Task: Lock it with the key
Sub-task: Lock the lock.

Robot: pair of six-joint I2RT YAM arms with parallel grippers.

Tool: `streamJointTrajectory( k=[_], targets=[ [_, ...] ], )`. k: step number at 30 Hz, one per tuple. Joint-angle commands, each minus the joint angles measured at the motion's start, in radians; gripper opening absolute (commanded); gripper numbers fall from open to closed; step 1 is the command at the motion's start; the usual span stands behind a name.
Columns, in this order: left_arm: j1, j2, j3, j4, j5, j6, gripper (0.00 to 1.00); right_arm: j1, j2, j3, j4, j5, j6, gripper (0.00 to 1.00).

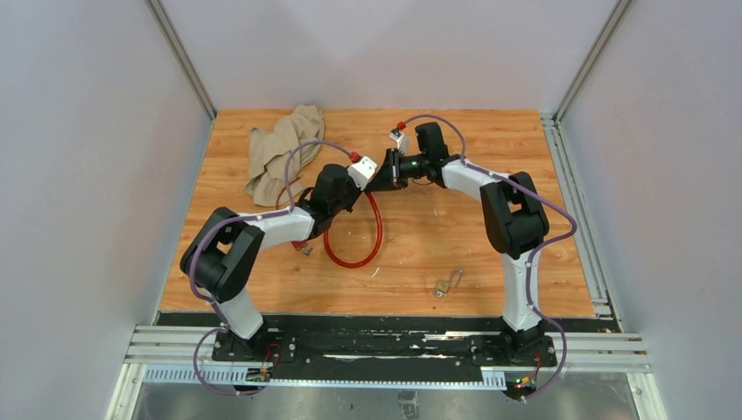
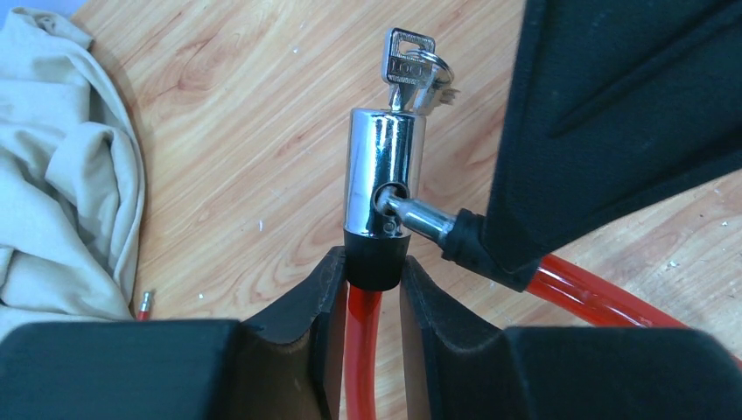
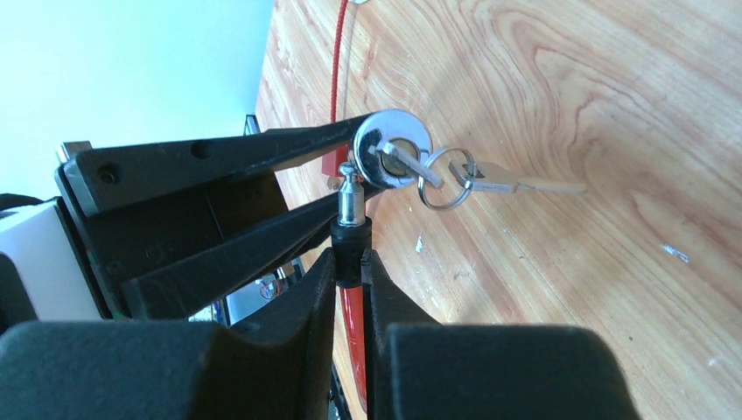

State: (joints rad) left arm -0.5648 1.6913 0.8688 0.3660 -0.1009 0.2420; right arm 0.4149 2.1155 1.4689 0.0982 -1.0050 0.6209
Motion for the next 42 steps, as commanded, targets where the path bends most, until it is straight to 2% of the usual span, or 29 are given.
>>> streamJointTrajectory(
  k=[1, 5, 8, 12, 17, 20, 24, 27, 29, 31, 35, 42],
  targets=[
    [-0.021, -0.031, -0.003, 0.088, 0.009, 0.028, 0.00, 0.020, 0.033, 0.057, -0.019, -0.011, 0.032, 0.01],
    [-0.020, -0.012, 0.004, 0.071, 0.018, 0.016, 0.00, -0.006, 0.016, 0.026, -0.044, 0.000, 0.008, 0.01],
    [-0.020, 0.017, 0.034, -0.005, 0.035, 0.007, 0.00, -0.050, -0.018, -0.022, -0.088, 0.016, -0.043, 0.01],
    [-0.012, 0.080, 0.140, -0.227, 0.112, -0.049, 0.00, -0.095, -0.070, -0.054, -0.244, 0.096, -0.205, 0.01],
    [0.009, 0.192, 0.292, -0.439, 0.170, -0.150, 0.00, -0.158, -0.107, -0.120, -0.285, 0.178, -0.243, 0.01],
    [0.024, 0.238, 0.338, -0.480, 0.183, -0.194, 0.01, -0.186, -0.110, -0.130, -0.301, 0.211, -0.251, 0.01],
    [0.038, 0.260, 0.353, -0.483, 0.194, -0.227, 0.00, -0.163, -0.105, -0.115, -0.315, 0.128, -0.296, 0.02],
    [0.039, 0.257, 0.347, -0.473, 0.199, -0.236, 0.00, -0.117, -0.095, -0.097, -0.343, 0.108, -0.368, 0.17],
    [0.039, 0.255, 0.345, -0.469, 0.205, -0.243, 0.00, -0.094, -0.079, -0.089, -0.345, 0.098, -0.369, 0.33],
    [0.039, 0.252, 0.342, -0.465, 0.207, -0.247, 0.00, -0.073, -0.058, -0.079, -0.343, 0.129, -0.365, 0.40],
    [0.040, 0.250, 0.338, -0.464, 0.209, -0.250, 0.00, -0.033, -0.009, -0.046, -0.342, 0.147, -0.375, 0.44],
    [0.049, 0.234, 0.323, -0.446, 0.232, -0.270, 0.00, 0.020, 0.034, -0.046, -0.312, 0.228, -0.416, 0.44]
  ],
)
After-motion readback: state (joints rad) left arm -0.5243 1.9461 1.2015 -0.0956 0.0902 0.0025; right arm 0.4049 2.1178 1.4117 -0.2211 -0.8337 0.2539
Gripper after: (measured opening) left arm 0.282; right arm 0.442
